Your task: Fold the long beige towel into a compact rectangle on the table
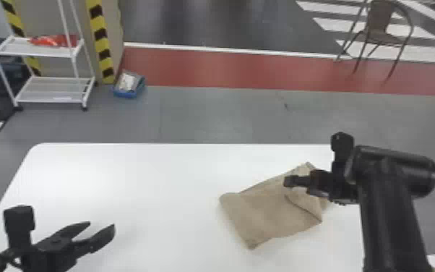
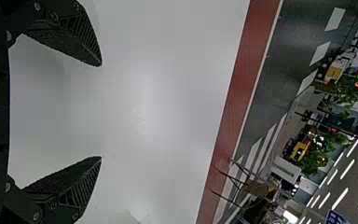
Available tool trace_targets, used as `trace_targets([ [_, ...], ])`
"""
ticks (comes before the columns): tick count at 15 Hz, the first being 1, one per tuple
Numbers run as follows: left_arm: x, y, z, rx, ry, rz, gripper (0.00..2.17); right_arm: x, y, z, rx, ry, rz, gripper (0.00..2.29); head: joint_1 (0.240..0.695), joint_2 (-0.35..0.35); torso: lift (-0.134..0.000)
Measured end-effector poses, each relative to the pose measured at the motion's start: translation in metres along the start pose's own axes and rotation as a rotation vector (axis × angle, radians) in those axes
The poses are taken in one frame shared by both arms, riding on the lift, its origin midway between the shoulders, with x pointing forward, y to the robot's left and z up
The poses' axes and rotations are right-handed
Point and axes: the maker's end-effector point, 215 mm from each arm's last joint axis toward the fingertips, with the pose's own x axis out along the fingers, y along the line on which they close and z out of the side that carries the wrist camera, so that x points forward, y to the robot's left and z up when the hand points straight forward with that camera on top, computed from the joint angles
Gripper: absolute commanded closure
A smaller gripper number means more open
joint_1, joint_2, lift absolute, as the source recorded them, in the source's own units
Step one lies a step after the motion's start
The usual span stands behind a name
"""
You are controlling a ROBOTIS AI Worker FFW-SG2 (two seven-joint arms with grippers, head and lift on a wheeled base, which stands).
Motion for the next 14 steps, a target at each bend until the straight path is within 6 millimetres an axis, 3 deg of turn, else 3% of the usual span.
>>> trace_targets([
  [2,0.000,0.001,0.000,0.001,-0.002,0.001,0.19,0.005,0.006,-0.003,-0.044,0.027,-0.025,0.60,0.695,-0.111,0.000],
  [7,-0.001,0.002,0.000,0.004,-0.006,0.002,0.19,0.007,-0.004,-0.013,-0.051,0.095,-0.067,0.62,0.695,-0.115,0.000],
  [11,0.000,0.002,0.000,0.003,-0.006,0.001,0.19,0.006,-0.009,-0.019,-0.032,0.118,-0.067,1.28,0.695,-0.121,0.000],
  [14,-0.001,0.002,-0.001,0.003,-0.004,0.002,0.19,0.005,-0.015,-0.028,-0.001,0.124,-0.060,1.43,0.695,-0.126,0.000],
])
